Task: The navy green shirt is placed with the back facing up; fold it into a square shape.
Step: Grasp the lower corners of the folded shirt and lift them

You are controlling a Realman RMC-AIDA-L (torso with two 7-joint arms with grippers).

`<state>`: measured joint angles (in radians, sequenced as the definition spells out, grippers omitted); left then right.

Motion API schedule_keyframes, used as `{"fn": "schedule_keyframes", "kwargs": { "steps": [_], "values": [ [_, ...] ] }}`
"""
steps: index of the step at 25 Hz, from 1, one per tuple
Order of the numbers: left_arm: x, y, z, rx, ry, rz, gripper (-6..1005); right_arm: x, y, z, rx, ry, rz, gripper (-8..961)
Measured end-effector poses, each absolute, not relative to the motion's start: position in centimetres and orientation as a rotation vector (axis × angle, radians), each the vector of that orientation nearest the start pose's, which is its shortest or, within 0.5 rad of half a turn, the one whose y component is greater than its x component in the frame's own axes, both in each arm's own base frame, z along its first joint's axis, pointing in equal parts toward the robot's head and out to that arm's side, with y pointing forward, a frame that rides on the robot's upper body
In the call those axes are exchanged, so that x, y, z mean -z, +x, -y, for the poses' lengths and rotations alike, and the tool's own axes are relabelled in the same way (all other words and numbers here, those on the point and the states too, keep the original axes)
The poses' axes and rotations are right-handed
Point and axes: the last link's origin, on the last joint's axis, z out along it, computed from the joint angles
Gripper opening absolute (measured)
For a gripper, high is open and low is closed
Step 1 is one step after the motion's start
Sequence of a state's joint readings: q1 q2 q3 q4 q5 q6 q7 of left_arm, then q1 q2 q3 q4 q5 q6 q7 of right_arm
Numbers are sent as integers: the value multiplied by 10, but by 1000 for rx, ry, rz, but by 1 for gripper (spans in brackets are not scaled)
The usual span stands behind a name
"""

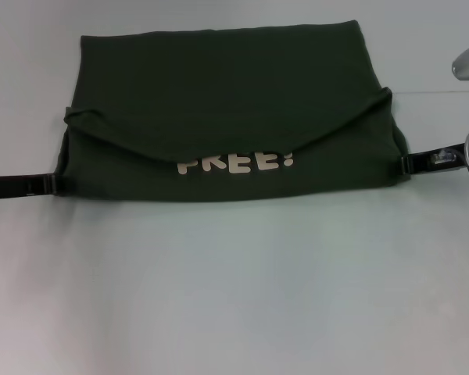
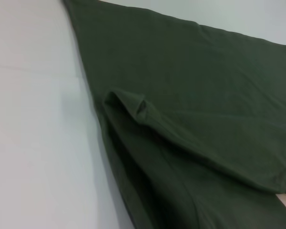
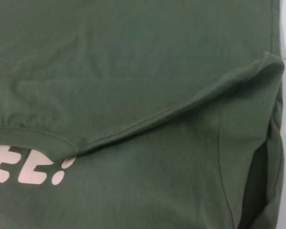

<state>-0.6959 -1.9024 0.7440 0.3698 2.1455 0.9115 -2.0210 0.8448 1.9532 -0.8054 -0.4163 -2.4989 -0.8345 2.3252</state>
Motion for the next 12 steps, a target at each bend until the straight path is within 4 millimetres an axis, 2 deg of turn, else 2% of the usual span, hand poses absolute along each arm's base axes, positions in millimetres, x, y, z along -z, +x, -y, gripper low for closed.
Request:
{"fn": "schedule_keyframes", "kwargs": {
  "steps": [5,9,12],
  "values": [
    [-44,-328,-405,320,-2130,1450,59,-26,289,-437,-40,-2129,-1356,34],
    [-53,-326,-396,331,-2187,1494,60,-36,290,-420,-53,-2183,-1388,34],
    [-64,-322,-381,322,-2280,1550,59,-42,295,-404,-70,-2222,-1432,34]
  ]
}}
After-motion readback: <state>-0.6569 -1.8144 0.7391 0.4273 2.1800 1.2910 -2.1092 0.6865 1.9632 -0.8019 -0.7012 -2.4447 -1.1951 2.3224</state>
